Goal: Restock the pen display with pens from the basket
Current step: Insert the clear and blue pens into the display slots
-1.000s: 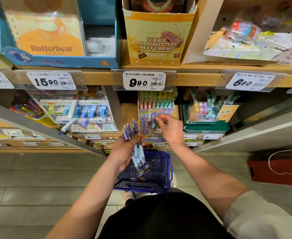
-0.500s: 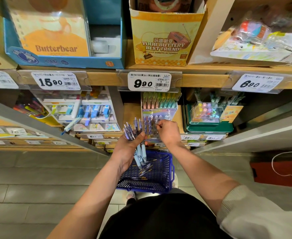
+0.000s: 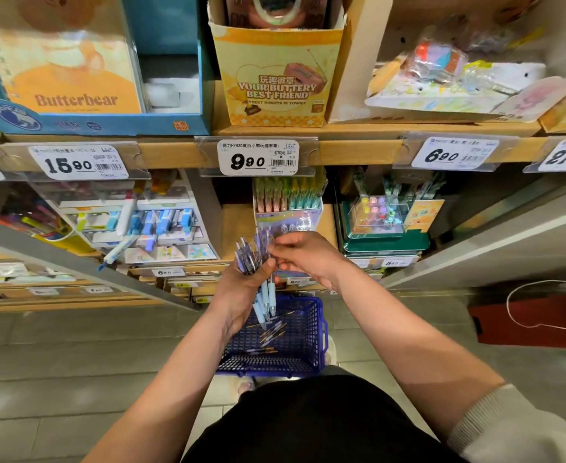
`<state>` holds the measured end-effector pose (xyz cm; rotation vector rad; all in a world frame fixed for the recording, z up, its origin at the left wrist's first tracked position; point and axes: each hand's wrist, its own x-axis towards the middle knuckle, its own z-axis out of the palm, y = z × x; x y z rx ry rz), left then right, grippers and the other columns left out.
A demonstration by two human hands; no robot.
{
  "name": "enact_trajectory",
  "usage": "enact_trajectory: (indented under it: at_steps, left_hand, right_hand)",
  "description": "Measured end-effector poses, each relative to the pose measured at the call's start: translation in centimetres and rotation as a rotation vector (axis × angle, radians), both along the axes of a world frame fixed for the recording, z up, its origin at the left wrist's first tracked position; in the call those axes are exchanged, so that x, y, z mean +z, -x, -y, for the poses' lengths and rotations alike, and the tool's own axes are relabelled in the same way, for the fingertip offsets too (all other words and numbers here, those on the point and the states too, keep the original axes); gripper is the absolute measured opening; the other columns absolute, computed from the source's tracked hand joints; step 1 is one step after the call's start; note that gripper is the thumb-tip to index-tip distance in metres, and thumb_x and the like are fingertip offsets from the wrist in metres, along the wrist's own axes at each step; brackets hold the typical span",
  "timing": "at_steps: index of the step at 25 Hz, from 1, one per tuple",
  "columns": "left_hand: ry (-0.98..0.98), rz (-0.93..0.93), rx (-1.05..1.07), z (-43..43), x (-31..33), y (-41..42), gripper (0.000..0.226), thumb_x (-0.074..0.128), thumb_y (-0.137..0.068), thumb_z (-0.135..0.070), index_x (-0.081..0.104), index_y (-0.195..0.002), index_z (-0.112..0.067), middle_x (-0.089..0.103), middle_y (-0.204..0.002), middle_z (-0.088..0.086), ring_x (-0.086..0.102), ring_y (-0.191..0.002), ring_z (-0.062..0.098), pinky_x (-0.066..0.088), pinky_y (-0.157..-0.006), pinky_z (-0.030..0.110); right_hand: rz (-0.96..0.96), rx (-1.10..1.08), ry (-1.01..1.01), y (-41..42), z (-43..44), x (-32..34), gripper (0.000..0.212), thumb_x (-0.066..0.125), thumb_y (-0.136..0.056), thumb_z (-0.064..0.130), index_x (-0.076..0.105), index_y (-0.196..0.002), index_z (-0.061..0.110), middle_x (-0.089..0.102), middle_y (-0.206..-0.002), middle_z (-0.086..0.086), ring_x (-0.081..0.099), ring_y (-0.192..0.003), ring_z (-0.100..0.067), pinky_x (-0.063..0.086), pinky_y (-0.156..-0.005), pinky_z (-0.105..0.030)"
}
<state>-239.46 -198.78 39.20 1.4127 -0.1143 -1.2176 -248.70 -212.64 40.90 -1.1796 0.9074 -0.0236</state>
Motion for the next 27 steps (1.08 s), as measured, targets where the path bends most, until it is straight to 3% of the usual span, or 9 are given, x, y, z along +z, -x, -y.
enact_trajectory:
  at_steps: [3,6,8,11,14,19,24,27]
  left_hand:
    - [-0.043,0.022,0.014,0.2,0.0,0.1,0.033,0.073,-0.088,-0.024,0.070,-0.118,-0.011,0.076,-0.112,0.008,0.070,-0.100,0.026,0.055,-0.096,0.043]
    - [-0.054,-0.039,0.050,0.1,-0.1,0.2,0.027,0.070,-0.093,-0.020,0.067,-0.114,-0.003,0.070,-0.088,0.007,0.065,-0.073,0.021,0.059,-0.088,0.047]
    - [-0.058,-0.070,0.057,0.0,-0.3,0.3,0.030,0.069,-0.094,-0.018,0.065,-0.116,0.002,0.066,-0.078,0.004,0.062,-0.068,0.020,0.056,-0.092,0.051]
    - [-0.052,-0.054,0.057,-0.1,-0.4,0.5,0.027,0.068,-0.095,-0.017,0.063,-0.113,0.003,0.069,-0.083,0.007,0.064,-0.071,0.022,0.056,-0.092,0.050]
    - [-0.046,-0.051,0.055,-0.2,-0.5,0.4,0.024,0.066,-0.096,-0.018,0.064,-0.111,0.000,0.073,-0.090,0.010,0.068,-0.074,0.021,0.061,-0.081,0.040]
    - [-0.049,-0.058,0.065,-0.3,-0.6,0.0,0.031,0.062,-0.100,-0.022,0.062,-0.119,0.002,0.075,-0.092,0.011,0.067,-0.073,0.021,0.061,-0.067,0.031]
    - [-0.043,-0.143,0.091,-0.4,-0.6,-0.4,0.025,0.059,-0.102,-0.015,0.060,-0.121,0.000,0.076,-0.098,0.015,0.069,-0.078,0.025,0.061,-0.076,0.037]
    - [-0.015,-0.192,0.097,-0.5,-0.4,-0.5,0.010,0.060,-0.099,-0.008,0.063,-0.108,-0.008,0.076,-0.099,0.017,0.070,-0.076,0.025,0.060,-0.076,0.037]
  right_hand:
    - [0.009,-0.109,0.020,0.8,0.5,0.1,0.024,0.078,-0.087,0.014,0.072,-0.109,0.008,0.076,-0.095,-0.008,0.072,-0.081,-0.014,0.060,-0.074,-0.021]
    - [0.062,-0.356,0.116,2.5,2.3,-0.4,0.021,0.073,-0.090,0.009,0.070,-0.109,0.002,0.076,-0.093,-0.011,0.073,-0.083,-0.019,0.061,-0.078,-0.026]
    - [0.002,-0.454,0.299,3.4,3.5,-1.1,0.016,0.072,-0.092,0.011,0.070,-0.106,0.004,0.077,-0.090,-0.009,0.073,-0.082,-0.018,0.059,-0.082,-0.026]
    - [-0.098,-0.422,0.592,3.7,3.5,-2.6,0.008,0.073,-0.092,0.017,0.070,-0.098,0.013,0.074,-0.083,0.002,0.069,-0.077,-0.005,0.053,-0.077,-0.013]
    - [-0.101,-0.351,0.700,2.8,2.8,-4.3,0.011,0.072,-0.092,0.018,0.071,-0.103,0.014,0.070,-0.085,0.011,0.063,-0.078,0.005,0.048,-0.074,-0.003]
    - [-0.171,-0.236,0.851,1.6,2.0,-6.1,0.019,0.072,-0.092,0.020,0.074,-0.109,0.012,0.075,-0.097,0.004,0.068,-0.086,-0.002,0.045,-0.077,0.002]
    - [-0.268,-0.065,0.915,1.1,2.0,-7.3,0.013,0.068,-0.095,0.017,0.074,-0.105,0.011,0.076,-0.095,-0.003,0.072,-0.084,-0.015,0.060,-0.083,-0.032]
    - [-0.354,0.020,0.924,0.8,2.0,-7.9,0.009,0.065,-0.097,0.017,0.072,-0.101,0.012,0.075,-0.089,-0.005,0.070,-0.079,-0.020,0.059,-0.078,-0.039]
